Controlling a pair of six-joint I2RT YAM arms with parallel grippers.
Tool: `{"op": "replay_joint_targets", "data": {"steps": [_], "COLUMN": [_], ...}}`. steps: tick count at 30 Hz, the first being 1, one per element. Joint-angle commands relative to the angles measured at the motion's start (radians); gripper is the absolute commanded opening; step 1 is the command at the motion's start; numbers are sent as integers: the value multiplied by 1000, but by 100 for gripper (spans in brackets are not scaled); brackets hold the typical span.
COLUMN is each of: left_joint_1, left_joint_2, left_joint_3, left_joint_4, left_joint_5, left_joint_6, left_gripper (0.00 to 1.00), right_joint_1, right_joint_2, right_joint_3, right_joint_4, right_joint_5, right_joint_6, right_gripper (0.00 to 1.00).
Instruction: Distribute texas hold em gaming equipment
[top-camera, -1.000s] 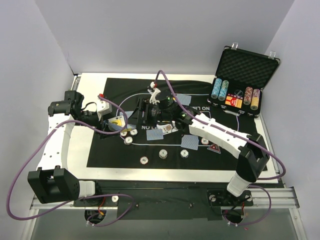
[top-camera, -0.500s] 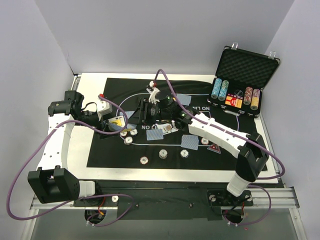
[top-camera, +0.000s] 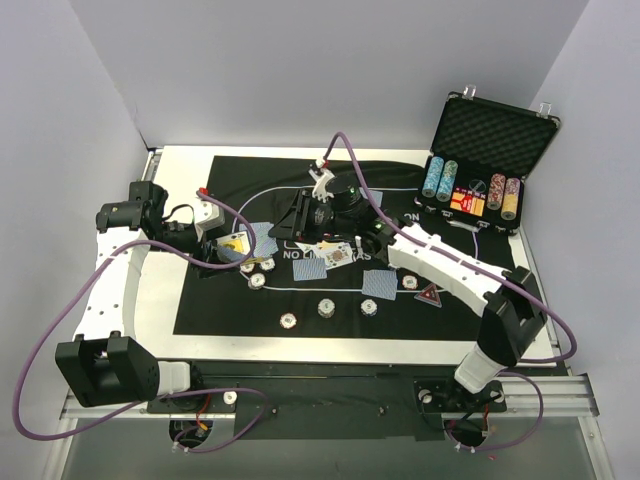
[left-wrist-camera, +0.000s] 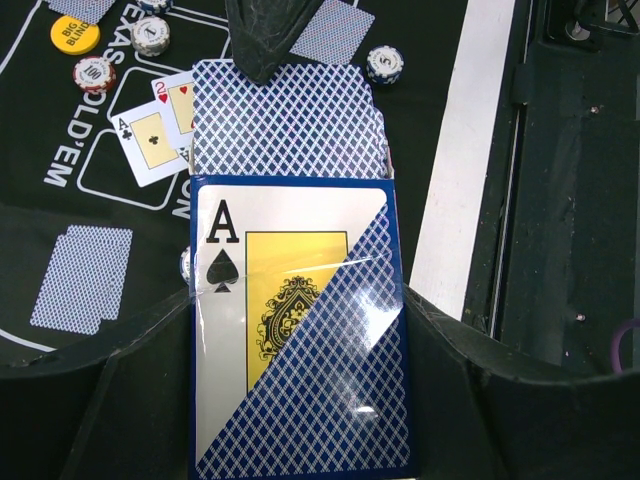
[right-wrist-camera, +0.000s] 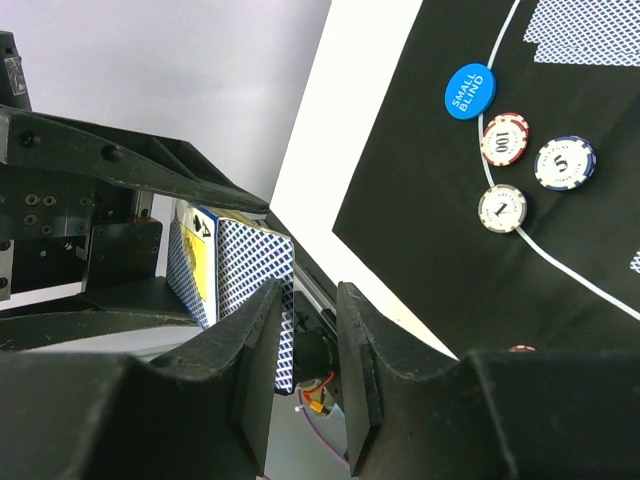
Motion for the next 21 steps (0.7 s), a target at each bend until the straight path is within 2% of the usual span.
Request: {"op": "replay_joint_targets", "data": {"steps": [1,5,8,13,21], "left_joint_1": [7,7,6,6,7], "left_joint_2": [-18,-18,-15,-18,-20], "left_joint_3": [42,41,36,32,30], "left_joint_4": [-249,-249,-249,-249,-249], "left_joint_5": [91,91,88,85,87], "left_joint_6": [6,8,11,15,14], "left_gripper": [0,0,0,0,0], "right_joint_1": [-13,-21,-19,2,47], "right_joint_2": [-48,-67,-100,-124,-56], "right_joint_3": [-28,-42,-53,-45,8], "right_joint_4": [6,9,34,40,-5], "right_joint_5": [12,15,19,32,32], "right_joint_6": [-1,-1,-1,-16,-41], "right_gripper": [24,25,38,48,49]}}
